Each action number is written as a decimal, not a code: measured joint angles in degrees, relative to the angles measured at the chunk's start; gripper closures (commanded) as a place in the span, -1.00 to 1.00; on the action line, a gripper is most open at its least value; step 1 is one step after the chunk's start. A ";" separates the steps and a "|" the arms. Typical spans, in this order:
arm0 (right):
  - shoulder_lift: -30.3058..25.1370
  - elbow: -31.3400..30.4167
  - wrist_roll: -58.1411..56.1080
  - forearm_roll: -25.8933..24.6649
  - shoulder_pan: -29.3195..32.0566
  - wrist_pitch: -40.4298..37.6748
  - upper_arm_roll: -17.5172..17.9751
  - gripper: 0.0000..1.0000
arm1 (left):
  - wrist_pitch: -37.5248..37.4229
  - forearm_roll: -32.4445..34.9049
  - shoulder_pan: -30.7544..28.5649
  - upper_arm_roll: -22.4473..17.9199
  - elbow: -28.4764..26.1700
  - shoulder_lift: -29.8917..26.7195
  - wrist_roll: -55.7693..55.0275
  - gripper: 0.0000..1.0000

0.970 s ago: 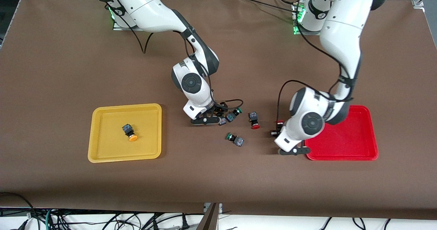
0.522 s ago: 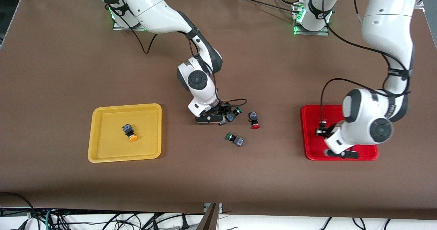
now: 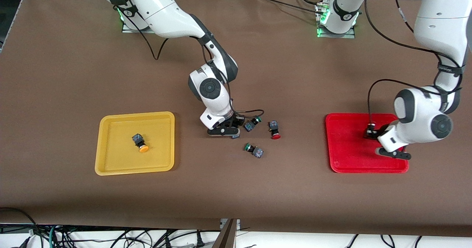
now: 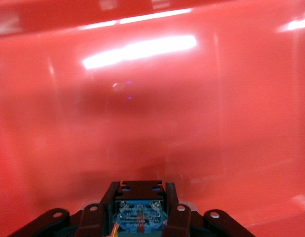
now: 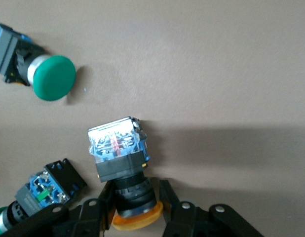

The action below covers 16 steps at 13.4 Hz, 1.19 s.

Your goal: Place red and yellow buttons in trays

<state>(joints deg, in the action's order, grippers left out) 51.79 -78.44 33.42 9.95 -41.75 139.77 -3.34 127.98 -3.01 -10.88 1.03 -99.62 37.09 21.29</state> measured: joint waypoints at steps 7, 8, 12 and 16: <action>-10.61 1.18 -25.04 -0.62 12.93 -22.16 -5.38 0.83 | 0.48 -0.03 -0.70 4.40 1.91 -1.05 -3.99 -1.00; -11.58 0.86 -27.44 -0.62 14.87 -24.14 -6.12 0.67 | 0.09 -0.03 0.02 6.49 3.00 -1.37 -7.61 -1.00; -11.55 -4.37 -30.29 -0.62 18.41 -22.10 -7.32 -0.01 | -0.60 -0.03 11.67 9.36 4.95 -1.15 -28.25 -1.00; -10.83 -7.54 -32.73 3.37 20.99 -18.60 -7.34 -0.98 | 3.62 -0.03 23.16 9.26 7.32 3.37 -44.30 -1.00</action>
<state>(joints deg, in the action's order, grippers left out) 40.97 -85.98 0.69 13.32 -20.75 121.17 -10.68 131.61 -3.04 12.28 10.29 -92.29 40.47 -23.01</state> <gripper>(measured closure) 0.335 0.000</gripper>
